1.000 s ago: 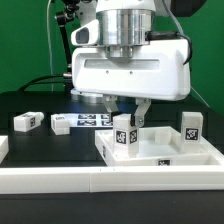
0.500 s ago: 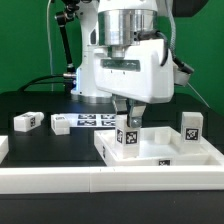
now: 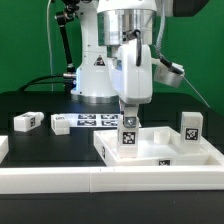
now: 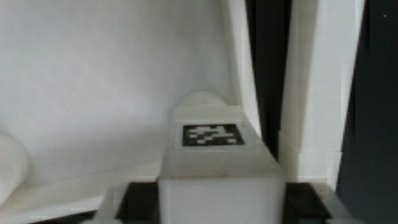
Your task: Assemble square table
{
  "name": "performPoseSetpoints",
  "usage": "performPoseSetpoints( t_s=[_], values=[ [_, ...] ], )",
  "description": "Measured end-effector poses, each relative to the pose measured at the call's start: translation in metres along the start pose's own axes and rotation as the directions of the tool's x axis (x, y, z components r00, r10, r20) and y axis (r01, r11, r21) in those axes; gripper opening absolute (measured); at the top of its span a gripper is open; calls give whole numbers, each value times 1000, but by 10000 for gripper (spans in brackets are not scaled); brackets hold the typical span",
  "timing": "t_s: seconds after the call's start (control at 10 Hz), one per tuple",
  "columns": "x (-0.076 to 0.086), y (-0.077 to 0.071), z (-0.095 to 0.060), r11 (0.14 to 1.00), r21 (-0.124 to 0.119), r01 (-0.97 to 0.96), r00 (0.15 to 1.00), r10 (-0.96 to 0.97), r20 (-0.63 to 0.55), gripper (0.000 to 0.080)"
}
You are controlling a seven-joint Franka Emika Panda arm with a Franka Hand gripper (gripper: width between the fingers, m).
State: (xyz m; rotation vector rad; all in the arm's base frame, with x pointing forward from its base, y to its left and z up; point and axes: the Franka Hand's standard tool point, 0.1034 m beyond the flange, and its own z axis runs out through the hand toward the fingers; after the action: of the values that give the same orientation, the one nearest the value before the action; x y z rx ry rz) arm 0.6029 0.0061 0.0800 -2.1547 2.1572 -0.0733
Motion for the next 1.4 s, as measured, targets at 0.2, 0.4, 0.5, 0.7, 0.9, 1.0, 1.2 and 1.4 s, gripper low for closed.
performPoseSetpoints(
  t_s=[0.2, 0.4, 0.5, 0.7, 0.9, 1.0, 1.2, 1.4],
  values=[
    [0, 0, 0, 1000, -1, 23, 1000, -23, 0, 371],
    [1, 0, 0, 993, -9, 117, 993, -117, 4, 506],
    [1, -1, -1, 977, -15, 211, 977, -211, 7, 506],
    [0, -3, -2, 899, -10, 438, 899, -438, 8, 641],
    [5, -5, -1, 812, 7, 583, 812, -583, -11, 648],
    [4, -5, -1, 771, 5, 637, 771, -637, -12, 649],
    [5, -5, -1, 681, 2, 732, 681, -732, -14, 649],
    [6, -6, -1, 529, -1, 849, 529, -848, -15, 649]
  ],
)
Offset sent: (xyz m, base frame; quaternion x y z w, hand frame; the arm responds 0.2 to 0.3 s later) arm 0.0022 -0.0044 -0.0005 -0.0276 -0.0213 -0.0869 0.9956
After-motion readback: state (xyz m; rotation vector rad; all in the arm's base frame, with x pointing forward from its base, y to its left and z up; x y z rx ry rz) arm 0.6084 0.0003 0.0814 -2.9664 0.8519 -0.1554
